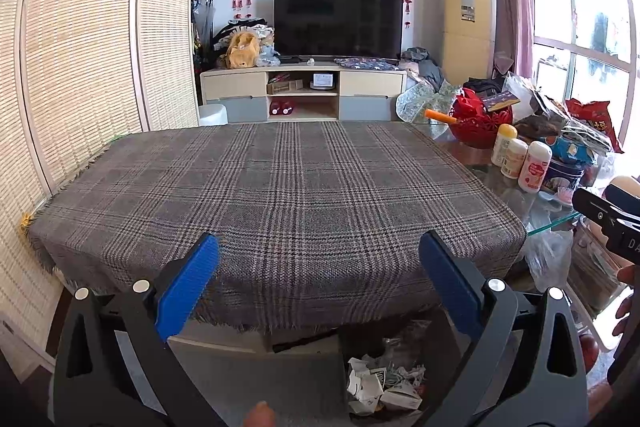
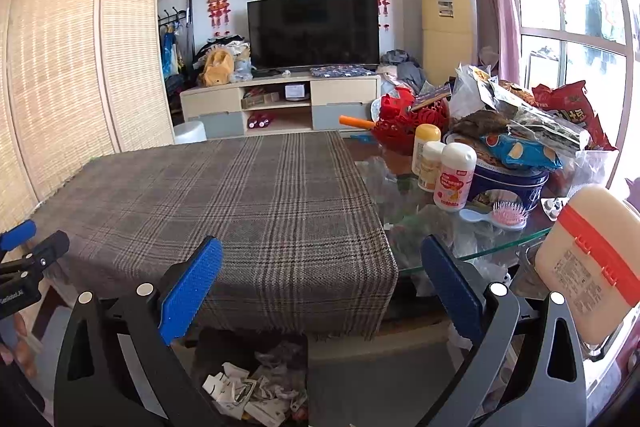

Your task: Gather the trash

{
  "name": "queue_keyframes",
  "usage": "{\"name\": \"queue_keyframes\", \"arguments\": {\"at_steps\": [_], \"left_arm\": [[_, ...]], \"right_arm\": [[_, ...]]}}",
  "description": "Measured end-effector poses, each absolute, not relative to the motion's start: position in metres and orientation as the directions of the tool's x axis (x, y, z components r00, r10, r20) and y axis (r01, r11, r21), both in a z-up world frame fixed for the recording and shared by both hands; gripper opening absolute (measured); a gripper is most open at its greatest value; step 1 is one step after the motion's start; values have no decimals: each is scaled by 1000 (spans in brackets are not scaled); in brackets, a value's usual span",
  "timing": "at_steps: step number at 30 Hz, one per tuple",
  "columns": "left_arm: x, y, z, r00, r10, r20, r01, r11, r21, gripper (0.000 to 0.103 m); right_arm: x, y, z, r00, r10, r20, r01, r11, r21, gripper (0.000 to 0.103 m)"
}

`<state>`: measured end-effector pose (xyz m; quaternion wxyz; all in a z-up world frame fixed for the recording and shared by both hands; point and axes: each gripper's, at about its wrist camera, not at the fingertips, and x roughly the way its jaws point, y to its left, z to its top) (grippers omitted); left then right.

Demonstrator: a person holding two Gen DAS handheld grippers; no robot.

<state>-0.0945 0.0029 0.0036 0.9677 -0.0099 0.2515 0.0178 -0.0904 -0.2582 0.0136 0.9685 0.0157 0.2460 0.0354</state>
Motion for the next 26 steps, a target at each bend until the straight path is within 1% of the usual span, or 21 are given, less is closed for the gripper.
{"name": "queue_keyframes", "arguments": {"at_steps": [4, 7, 9, 13, 19, 22, 26], "left_arm": [[-91, 3, 2, 859, 60, -508, -69, 998, 0, 95], [-86, 8, -1, 842, 46, -538, -79, 996, -38, 95], [-86, 11, -1, 844, 32, -536, -77, 995, -62, 95], [-91, 7, 2, 861, 9, -509, -49, 997, -65, 95], [-92, 8, 5, 866, 23, -500, -56, 997, -51, 95], [-91, 6, 4, 863, 49, -504, -68, 998, -19, 95], [-89, 5, 3, 860, 41, -509, -55, 998, -12, 95]], "right_arm": [[-91, -258, 14, 878, 76, -472, -63, 997, 43, 100], [-90, -257, 14, 877, 72, -475, -61, 997, 40, 100], [-90, -258, 14, 875, 73, -478, -60, 997, 43, 100], [-90, -258, 13, 874, 74, -480, -60, 997, 45, 100], [-90, -260, 13, 873, 75, -483, -57, 997, 52, 100], [-90, -260, 13, 873, 77, -482, -58, 997, 54, 100], [-90, -259, 13, 872, 80, -483, -61, 997, 56, 100]]}}
